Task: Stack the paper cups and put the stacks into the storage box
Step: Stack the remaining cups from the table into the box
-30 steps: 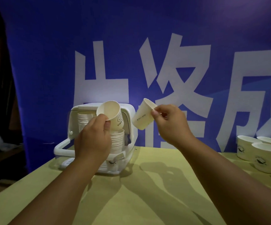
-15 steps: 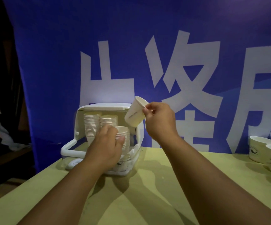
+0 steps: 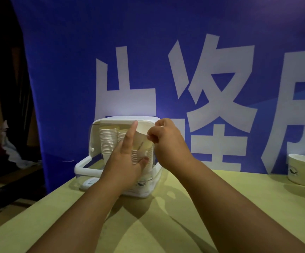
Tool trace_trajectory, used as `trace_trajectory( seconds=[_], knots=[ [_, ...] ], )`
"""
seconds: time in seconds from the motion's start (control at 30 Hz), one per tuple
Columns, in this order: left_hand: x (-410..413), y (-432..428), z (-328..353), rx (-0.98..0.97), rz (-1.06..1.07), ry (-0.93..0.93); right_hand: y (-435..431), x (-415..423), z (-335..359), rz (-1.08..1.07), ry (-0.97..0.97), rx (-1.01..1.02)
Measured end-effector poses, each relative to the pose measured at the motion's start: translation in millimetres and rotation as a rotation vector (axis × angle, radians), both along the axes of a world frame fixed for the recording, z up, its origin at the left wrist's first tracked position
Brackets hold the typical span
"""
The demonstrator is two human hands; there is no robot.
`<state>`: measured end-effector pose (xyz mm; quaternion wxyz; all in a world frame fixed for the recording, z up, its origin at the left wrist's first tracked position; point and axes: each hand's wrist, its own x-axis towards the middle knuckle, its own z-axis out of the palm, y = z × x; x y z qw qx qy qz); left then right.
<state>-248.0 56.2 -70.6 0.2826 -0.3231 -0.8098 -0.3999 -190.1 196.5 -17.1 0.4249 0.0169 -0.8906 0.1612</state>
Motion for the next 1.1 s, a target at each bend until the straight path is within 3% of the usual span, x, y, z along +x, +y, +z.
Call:
trace_trajectory(
  seconds=[0.2, 0.33, 0.67, 0.9, 1.03, 1.1],
  knots=[
    [-11.5, 0.8, -4.8, -0.032, 0.059, -0.037, 0.5, -5.9, -13.9, 0.069, -0.099, -0.160],
    [-14.1, 0.3, -6.0, -0.053, 0.118, -0.046, 3.7, -8.1, -24.9, 0.054, -0.233, -0.105],
    [-7.3, -4.4, -2.1, 0.039, 0.115, 0.008, 6.3, -9.8, -36.6, 0.084, -0.143, -0.190],
    [10.9, 1.0, 3.9, 0.084, 0.203, 0.174, 22.5, 16.2, -29.3, -0.127, -0.075, -0.238],
    [39.6, 20.2, -0.5, 0.059, 0.088, 0.279, 31.3, 46.2, -34.3, -0.219, -0.074, -0.229],
    [53.6, 33.8, -6.7, 0.003, 0.029, 0.221, 37.7, 69.4, -42.7, -0.255, -0.093, -0.228]
  ],
)
